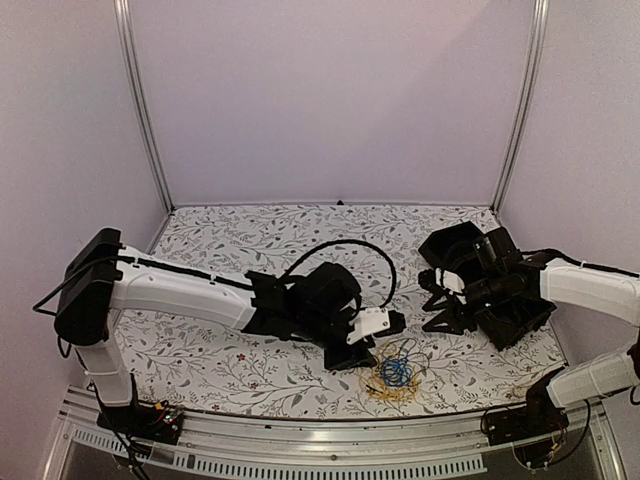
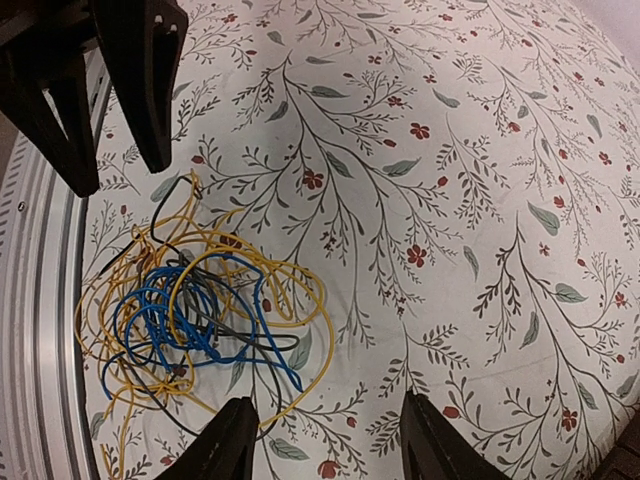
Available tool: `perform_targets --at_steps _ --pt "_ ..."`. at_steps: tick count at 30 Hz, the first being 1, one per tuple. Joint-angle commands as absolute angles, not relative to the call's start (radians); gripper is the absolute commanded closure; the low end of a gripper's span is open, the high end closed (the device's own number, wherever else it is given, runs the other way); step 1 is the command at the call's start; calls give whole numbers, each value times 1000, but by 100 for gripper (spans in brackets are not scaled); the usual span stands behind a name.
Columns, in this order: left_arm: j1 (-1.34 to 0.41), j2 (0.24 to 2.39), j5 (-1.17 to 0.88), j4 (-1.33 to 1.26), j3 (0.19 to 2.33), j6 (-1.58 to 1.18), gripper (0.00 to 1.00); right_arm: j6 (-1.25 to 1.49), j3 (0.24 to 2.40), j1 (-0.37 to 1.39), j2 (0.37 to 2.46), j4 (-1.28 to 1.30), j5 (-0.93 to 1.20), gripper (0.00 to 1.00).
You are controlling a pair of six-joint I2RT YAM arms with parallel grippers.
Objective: Untangle the cables
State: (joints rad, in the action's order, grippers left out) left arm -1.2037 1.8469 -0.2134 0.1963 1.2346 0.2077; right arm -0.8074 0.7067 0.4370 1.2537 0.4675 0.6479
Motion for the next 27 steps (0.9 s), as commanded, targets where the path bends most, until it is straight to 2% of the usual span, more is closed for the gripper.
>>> perform_targets --at_steps 1,9,15,20,23,27 --pt "-1224 1885 -151 278 1269 325 62 -789 704 443 1262 440 615 48" --pt "-1223 1932 -134 305 1315 354 71 -782 707 444 1272 441 600 48" --pt "-1223 1954 -116 307 1337 359 88 -779 707 443 1266 438 594 48" --pt "-1224 1929 -106 282 1324 348 98 -778 708 443 1262 435 594 50" --pt "-1224 1870 -75 215 1278 327 100 -758 728 444 1248 415 587 56" --pt "-1212 1755 -35 66 1199 280 100 -690 747 444 1153 361 663 50"
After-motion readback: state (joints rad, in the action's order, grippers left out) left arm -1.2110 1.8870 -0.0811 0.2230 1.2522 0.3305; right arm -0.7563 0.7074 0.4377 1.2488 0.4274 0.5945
